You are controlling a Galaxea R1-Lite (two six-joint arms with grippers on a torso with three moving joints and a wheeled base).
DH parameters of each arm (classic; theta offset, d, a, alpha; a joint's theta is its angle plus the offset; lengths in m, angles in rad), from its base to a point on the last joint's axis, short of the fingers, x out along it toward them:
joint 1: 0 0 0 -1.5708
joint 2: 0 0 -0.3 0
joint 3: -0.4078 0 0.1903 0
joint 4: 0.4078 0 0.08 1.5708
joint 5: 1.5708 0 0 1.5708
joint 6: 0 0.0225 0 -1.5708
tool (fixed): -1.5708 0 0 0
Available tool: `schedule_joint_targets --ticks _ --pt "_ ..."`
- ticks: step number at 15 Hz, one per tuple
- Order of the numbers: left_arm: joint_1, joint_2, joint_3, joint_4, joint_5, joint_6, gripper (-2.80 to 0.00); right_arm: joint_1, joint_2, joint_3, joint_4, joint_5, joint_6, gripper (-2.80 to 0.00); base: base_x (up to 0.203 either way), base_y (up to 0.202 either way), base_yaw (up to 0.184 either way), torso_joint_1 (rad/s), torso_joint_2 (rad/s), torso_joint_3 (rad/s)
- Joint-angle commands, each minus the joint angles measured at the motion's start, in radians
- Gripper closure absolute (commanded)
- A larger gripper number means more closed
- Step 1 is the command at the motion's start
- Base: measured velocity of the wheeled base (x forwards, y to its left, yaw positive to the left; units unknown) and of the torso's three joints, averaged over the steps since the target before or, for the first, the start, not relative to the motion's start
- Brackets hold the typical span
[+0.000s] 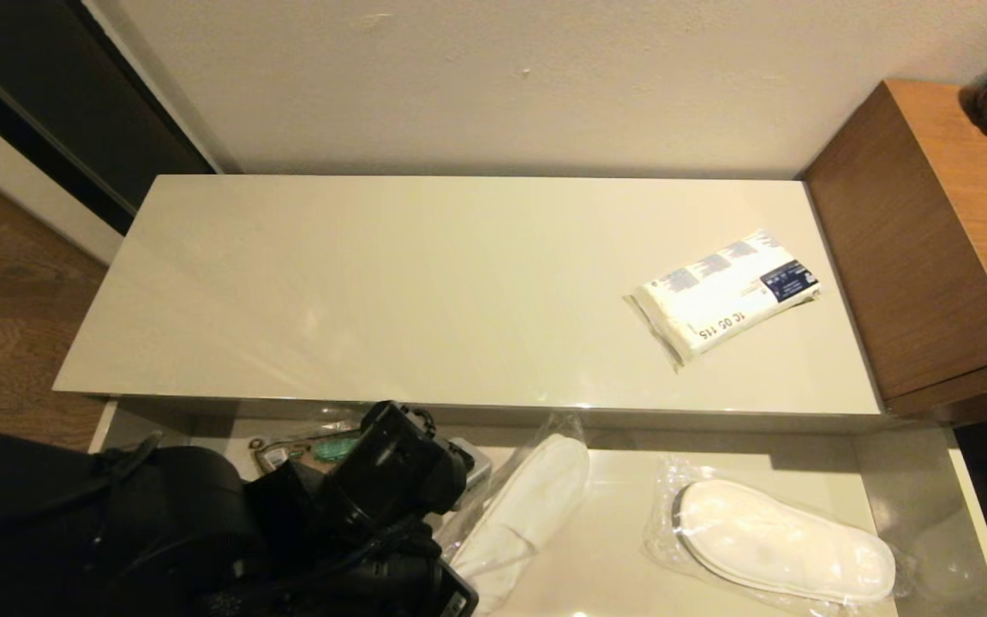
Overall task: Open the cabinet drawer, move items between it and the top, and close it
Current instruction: Put the disposable slippers in the drawer
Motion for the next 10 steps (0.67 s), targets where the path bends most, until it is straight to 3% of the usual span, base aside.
schedule_joint_targets --ticks 1,3,9,10 --pt "0.022 0.124 -0.016 -0.014 0.03 0.002 0.0 0.0 0.001 0.0 0.0 0.001 -0.001 0.0 0.0 0.0 0.0 0.0 0.0 0.0" --pt "0.032 0.178 -0.021 -0.058 0.09 -0.004 0.0 0.0 0.001 0.0 0.0 0.001 -0.001 0.0 0.0 0.0 0.0 0.0 0.0 0.0" --pt "0.034 0.23 -0.01 -0.124 0.146 -0.029 0.0 0.0 0.001 0.0 0.0 0.001 -0.001 0.0 0.0 0.0 0.0 0.0 0.0 0.0" --pt "0.034 0.239 -0.005 -0.151 0.171 -0.035 -2.8 0.0 0.001 0.0 0.0 0.001 -0.001 0.0 0.0 0.0 0.0 0.0 0.0 0.0"
